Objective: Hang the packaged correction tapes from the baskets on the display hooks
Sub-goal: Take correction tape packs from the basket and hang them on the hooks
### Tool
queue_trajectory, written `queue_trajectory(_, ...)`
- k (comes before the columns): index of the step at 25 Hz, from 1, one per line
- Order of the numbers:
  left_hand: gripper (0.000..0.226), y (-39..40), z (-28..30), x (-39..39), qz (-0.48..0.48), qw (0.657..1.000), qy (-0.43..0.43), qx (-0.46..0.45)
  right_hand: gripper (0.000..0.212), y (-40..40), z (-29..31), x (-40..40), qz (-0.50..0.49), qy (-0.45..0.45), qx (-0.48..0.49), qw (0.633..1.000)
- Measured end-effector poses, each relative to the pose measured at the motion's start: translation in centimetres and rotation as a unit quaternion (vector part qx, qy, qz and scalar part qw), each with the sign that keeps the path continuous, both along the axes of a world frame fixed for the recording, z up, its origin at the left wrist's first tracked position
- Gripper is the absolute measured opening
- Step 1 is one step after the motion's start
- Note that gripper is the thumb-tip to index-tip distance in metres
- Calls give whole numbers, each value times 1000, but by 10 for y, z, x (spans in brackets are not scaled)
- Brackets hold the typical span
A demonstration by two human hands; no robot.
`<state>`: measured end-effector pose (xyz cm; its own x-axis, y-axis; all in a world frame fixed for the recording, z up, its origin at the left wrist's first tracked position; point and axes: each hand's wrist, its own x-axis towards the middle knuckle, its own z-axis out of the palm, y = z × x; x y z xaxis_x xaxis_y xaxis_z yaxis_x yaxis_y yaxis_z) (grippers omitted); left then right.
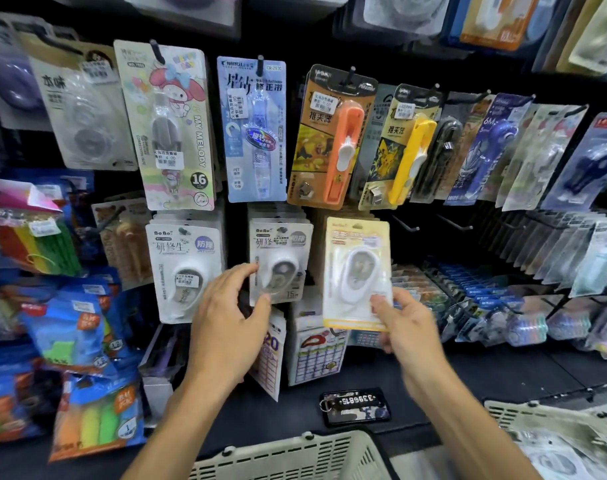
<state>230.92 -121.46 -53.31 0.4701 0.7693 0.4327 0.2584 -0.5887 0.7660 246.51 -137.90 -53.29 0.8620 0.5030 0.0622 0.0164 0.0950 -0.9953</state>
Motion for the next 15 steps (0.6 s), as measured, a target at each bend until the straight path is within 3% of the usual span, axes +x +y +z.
queue_trajectory(4, 59, 3, -9, -3, -6, 998, 56, 28, 12, -15, -4, 27, -67, -28, -55, 996)
queue_trajectory(9, 63, 1, -13, -1, -11, 997, 65, 35, 13, -17, -14, 34, -26, -27, -76, 996)
queue_trajectory(12, 66, 1, -14, -3, -7, 996, 74, 41, 13, -15, -16, 36, -53, -18, -88, 995)
queue_trajectory(15, 68, 2, -14, -6, -3, 995, 90, 52, 32, -14, -18, 38, -94, 42, -139, 985)
